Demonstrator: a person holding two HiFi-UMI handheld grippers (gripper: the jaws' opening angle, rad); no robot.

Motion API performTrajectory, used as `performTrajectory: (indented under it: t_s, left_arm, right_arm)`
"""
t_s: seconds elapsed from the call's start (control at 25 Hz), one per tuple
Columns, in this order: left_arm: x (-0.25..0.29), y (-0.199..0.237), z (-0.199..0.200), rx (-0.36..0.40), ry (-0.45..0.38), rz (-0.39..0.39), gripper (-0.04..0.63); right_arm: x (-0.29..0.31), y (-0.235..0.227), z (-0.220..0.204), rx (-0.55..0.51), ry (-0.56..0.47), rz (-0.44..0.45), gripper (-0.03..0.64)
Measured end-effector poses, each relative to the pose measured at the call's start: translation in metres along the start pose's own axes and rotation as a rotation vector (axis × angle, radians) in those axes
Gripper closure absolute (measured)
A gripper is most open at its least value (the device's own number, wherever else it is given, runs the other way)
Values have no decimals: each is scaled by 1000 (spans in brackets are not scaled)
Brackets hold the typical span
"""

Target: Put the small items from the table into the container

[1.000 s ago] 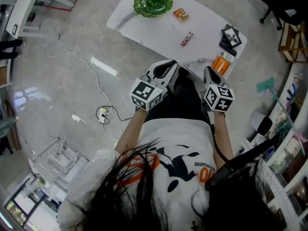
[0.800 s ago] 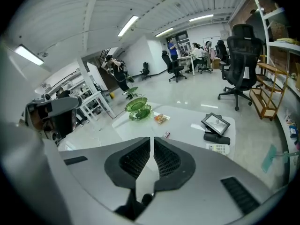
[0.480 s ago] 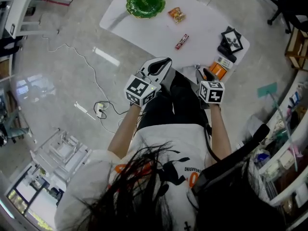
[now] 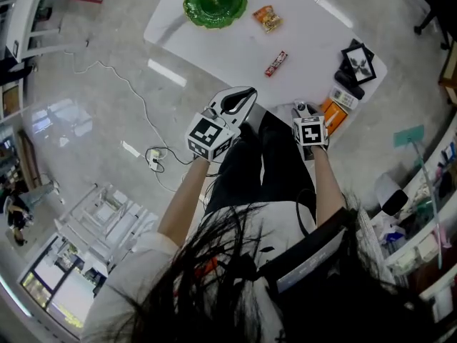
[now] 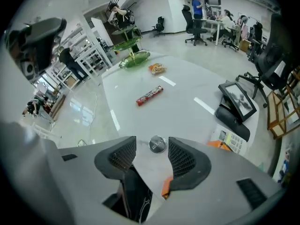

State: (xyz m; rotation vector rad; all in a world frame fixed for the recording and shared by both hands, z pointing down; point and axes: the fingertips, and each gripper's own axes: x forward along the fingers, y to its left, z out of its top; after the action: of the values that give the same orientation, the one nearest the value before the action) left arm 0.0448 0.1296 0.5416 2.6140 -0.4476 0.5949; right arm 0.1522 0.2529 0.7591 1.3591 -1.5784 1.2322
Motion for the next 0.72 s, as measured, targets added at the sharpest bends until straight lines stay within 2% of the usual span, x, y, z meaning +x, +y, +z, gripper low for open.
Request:
performTrajectory:
  t_s: [0.24,0.36,0.4,0.72]
  left_arm:
    - [9,19,-9,-32,9,31,586]
    - [8,23,-12,-50,8,49,586]
    - [7,24,-13,-56,7,53,586]
    - [-7,24,-12,-90,-3,99,585]
  right_arm:
    - [26,-13,-15,-20,85,-75,411]
    - [28,-16,-12,9,59,-98,426]
    - [27,-17,-10,19,52,-104,466]
    - [13,-24,0,-6,62,-94,471]
